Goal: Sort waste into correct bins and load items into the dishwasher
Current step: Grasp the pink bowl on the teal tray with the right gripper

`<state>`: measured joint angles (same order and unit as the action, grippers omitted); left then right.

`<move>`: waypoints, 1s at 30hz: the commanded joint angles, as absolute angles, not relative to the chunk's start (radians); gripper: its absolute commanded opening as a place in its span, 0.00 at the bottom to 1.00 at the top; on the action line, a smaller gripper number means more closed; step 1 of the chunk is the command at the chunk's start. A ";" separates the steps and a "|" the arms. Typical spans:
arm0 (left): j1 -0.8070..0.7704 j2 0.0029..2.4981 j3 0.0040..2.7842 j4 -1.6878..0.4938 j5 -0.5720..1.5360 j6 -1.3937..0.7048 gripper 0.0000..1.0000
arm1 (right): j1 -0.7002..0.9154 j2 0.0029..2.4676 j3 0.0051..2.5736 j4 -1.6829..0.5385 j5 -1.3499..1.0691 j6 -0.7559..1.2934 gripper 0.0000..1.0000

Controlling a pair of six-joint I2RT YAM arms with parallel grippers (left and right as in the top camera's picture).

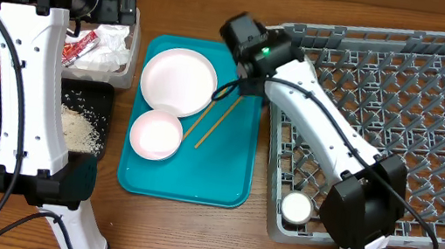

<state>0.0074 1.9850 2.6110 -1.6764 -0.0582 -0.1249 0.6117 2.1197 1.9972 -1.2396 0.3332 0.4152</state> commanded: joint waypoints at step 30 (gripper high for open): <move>0.013 1.975 2.620 -1.674 -0.070 -0.135 1.00 | 0.803 2.196 1.718 -0.855 -0.226 0.660 0.08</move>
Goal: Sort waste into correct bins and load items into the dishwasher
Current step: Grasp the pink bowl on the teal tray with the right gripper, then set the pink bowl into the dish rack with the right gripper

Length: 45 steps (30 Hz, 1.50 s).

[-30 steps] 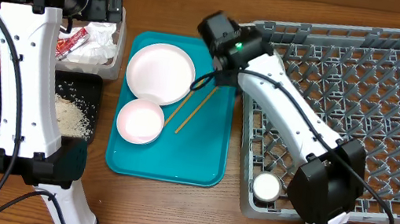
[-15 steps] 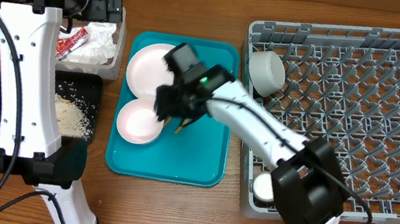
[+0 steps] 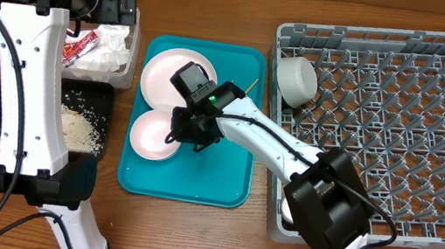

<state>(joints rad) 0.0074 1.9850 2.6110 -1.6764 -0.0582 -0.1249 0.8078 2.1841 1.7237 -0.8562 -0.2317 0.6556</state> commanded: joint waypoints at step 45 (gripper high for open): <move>0.013 1.975 2.620 -1.675 -0.070 -0.135 1.00 | 0.701 1.825 1.359 -1.444 1.256 0.842 0.04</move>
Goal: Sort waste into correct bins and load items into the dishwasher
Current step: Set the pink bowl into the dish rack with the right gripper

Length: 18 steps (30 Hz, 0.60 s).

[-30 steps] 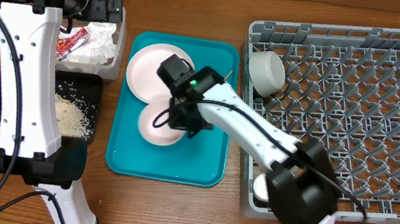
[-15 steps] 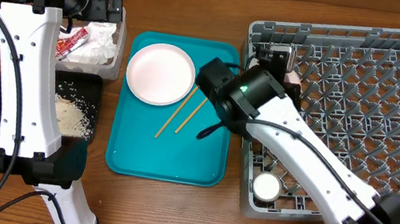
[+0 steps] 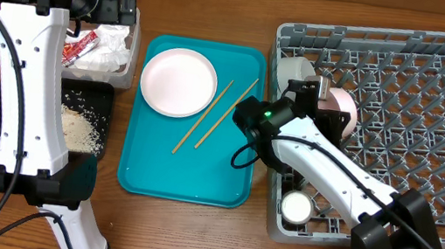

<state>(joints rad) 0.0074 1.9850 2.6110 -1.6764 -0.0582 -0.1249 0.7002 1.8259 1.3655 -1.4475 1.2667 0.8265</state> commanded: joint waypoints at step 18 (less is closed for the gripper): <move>0.013 1.975 2.620 -1.674 -0.070 -0.135 1.00 | 0.871 1.825 1.383 -1.452 1.014 0.838 0.49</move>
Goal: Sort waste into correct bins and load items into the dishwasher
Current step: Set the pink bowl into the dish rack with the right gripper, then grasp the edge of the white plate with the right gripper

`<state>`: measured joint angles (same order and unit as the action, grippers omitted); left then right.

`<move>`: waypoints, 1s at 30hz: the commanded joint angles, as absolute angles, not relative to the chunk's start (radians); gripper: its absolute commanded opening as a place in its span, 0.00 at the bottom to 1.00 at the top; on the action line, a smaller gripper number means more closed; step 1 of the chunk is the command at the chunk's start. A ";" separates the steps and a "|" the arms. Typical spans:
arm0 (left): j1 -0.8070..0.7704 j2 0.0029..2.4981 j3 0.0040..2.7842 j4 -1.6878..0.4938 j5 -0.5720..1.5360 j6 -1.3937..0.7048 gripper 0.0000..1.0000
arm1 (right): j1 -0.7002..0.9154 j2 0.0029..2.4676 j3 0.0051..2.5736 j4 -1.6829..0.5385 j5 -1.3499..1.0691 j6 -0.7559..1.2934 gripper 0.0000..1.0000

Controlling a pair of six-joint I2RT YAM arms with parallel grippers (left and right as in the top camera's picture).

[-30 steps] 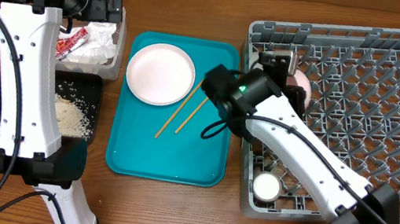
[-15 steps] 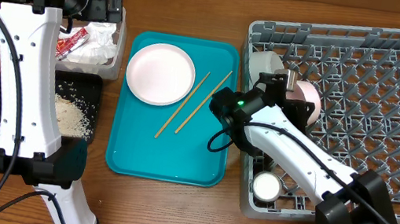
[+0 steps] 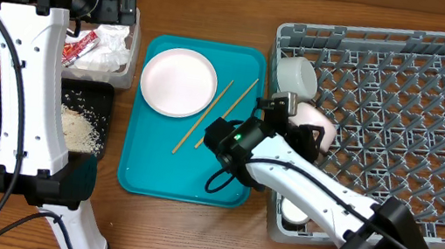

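Observation:
My right gripper (image 3: 291,120) reaches over the left edge of the grey dish rack, and appears shut on a pink bowl (image 3: 318,125) held tilted over the rack's pegs. A white cup (image 3: 297,76) lies in the rack's back left corner. On the teal tray (image 3: 183,180) sit a white plate (image 3: 178,82) and two wooden chopsticks (image 3: 216,115). My left gripper hangs over the clear bin (image 3: 131,58); its jaws are too dark to read.
The clear bin holds crumpled wrappers (image 3: 97,44). A black bin (image 3: 95,92) with rice grains stands in front of it. A small white cup (image 3: 291,213) sits in the rack's front left corner. The left arm's white links stretch along the table's left side.
The right gripper and the pink bowl have shifted together a little left and toward the front, still over the rack's left part. The left arm has not moved.
The right gripper was first at the rack's back left corner, with the pink bowl still on the tray. Then the white cup lay in the rack and the gripper was at the bowl. Later the bowl was over the rack, where it is now.

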<state>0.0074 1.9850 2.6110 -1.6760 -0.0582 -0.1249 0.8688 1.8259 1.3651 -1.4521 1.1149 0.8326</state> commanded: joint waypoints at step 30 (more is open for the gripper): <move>0.013 1.975 2.620 -1.674 -0.070 -0.135 1.00 | 0.648 2.096 1.662 -0.548 0.071 0.625 0.54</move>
